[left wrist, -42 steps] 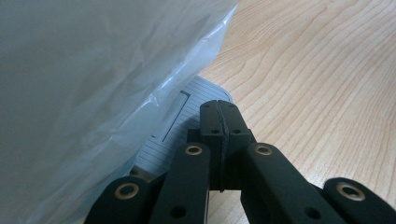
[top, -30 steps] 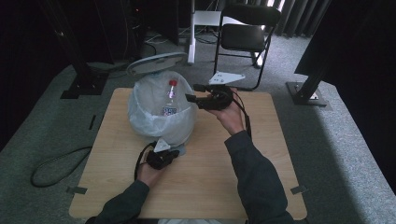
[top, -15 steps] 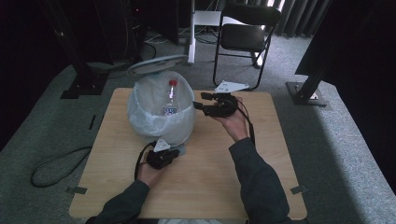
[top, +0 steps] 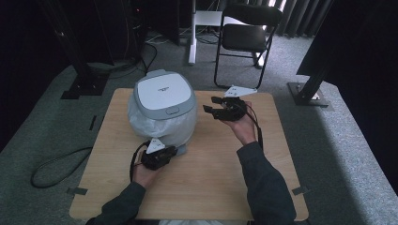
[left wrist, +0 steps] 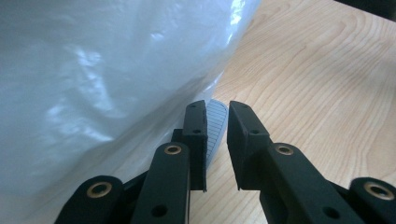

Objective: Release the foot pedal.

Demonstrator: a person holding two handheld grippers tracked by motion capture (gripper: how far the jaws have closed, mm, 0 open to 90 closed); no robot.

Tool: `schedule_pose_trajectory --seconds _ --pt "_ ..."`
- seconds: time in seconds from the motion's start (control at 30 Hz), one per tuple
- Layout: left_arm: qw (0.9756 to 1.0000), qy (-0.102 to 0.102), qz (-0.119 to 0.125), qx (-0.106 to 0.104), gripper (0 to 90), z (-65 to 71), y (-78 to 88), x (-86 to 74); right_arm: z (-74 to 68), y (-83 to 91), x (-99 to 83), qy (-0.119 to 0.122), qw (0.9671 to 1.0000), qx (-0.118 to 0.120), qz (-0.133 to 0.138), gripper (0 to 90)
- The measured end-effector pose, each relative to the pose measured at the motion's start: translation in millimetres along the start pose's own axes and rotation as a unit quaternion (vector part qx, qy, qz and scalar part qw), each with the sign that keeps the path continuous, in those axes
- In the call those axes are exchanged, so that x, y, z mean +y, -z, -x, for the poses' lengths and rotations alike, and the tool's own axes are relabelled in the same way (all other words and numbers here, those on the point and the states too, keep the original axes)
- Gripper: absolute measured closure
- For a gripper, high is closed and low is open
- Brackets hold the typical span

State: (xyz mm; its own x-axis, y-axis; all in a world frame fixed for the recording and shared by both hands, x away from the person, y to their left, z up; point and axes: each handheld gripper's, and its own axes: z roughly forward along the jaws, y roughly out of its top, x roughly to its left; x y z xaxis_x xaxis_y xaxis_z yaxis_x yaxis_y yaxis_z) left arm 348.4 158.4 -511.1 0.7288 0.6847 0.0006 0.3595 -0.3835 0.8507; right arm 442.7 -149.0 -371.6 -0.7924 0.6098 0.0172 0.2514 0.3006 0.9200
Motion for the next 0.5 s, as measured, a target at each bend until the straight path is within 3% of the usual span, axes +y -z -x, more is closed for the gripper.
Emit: schedule_pose_trajectory --seconds 0.03,0.1,0.13,0.17,0.2,0.37,0.5 --pt "0.9999 0.010 0.000 0.007 77.3 1.8 1.2 -0.8 0.7 0.7 -1.3 -0.002 1.0000 -0.001 0.000 44.2" --pt "0.9999 0.007 -0.005 0.006 76.8 1.9 2.0 -1.4 2.0 2.4 -3.9 -0.002 1.0000 -0.005 -0.001 44.0" --pt "0.9995 0.025 -0.006 0.015 76.7 5.3 2.9 -2.4 2.6 3.2 -5.5 -0.003 1.0000 -0.007 -0.003 43.9" --pt "0.9996 0.023 -0.008 0.013 76.4 5.4 3.3 -2.7 3.4 3.8 -7.3 -0.002 0.9999 -0.010 -0.003 43.9" --pt "0.9992 0.038 -0.008 -0.006 76.3 7.5 2.6 -3.5 4.2 4.5 -8.9 -0.002 0.9999 -0.013 -0.006 43.5" --pt "0.9997 0.021 -0.012 -0.004 75.3 8.7 4.0 -4.6 9.9 7.9 -20.1 -0.003 0.9994 -0.029 -0.021 43.2" --pt "0.9995 0.025 -0.018 -0.007 74.2 8.5 3.8 -6.9 17.8 10.1 -33.8 -0.009 0.9984 -0.042 -0.038 43.0"
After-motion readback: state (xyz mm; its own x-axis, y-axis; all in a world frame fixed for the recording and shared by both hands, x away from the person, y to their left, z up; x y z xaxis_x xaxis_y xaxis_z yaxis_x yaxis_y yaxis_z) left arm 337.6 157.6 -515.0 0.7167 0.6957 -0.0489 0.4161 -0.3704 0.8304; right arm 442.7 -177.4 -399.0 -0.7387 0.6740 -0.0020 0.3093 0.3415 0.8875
